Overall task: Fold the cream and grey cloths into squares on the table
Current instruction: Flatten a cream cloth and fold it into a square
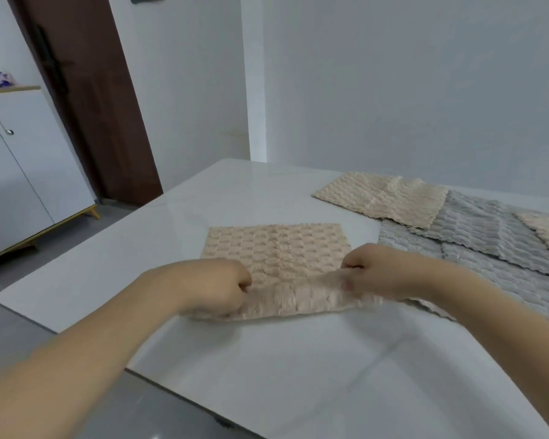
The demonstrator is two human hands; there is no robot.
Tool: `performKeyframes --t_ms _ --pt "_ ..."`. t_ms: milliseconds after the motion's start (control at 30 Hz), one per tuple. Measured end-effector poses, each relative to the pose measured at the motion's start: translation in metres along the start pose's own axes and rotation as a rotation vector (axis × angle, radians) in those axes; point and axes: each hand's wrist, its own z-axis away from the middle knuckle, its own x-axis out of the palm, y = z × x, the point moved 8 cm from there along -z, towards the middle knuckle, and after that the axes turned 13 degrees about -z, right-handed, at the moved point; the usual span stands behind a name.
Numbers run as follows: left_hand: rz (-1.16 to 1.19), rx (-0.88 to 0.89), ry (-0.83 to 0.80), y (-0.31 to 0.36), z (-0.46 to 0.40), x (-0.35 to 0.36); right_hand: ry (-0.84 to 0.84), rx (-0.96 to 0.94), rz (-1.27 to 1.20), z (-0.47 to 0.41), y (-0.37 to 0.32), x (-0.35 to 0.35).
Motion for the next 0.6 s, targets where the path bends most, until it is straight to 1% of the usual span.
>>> performKeyframes --t_ms 67,133,200,233,300,400,467,533,600 --pt "0.018 -0.015 0.102 -0.021 -0.012 -0.024 0.098 -0.003 -0.137 -0.015 0.004 -0.018" --pt "0.103 -0.061 0.215 -0.042 -0.027 -0.044 0.207 0.006 -0.294 -0.035 0.012 -0.031" --pt "0.152 -0.094 0.257 -0.056 -0.047 -0.048 0.281 0.033 -0.364 -0.057 0.02 -0.035" --pt "0.158 -0.112 0.269 -0.062 -0.059 -0.047 0.31 0.042 -0.365 -0.067 0.022 -0.037" --pt "0.177 -0.177 0.35 -0.071 -0.081 -0.046 0.395 0.036 -0.321 -0.089 0.023 -0.042" --pt "0.047 -0.274 0.49 -0.075 -0.108 -0.04 0.537 0.051 -0.22 -0.117 0.029 -0.046" --pt "0.024 -0.276 0.518 -0.074 -0.122 -0.027 0.589 0.074 -0.156 -0.132 0.037 -0.036" --pt "0.122 -0.245 0.542 -0.083 -0.129 -0.021 0.619 0.086 -0.077 -0.144 0.041 -0.028" --pt "0.167 -0.2 0.591 -0.094 -0.131 -0.02 0.651 0.095 -0.053 -0.148 0.043 -0.028"
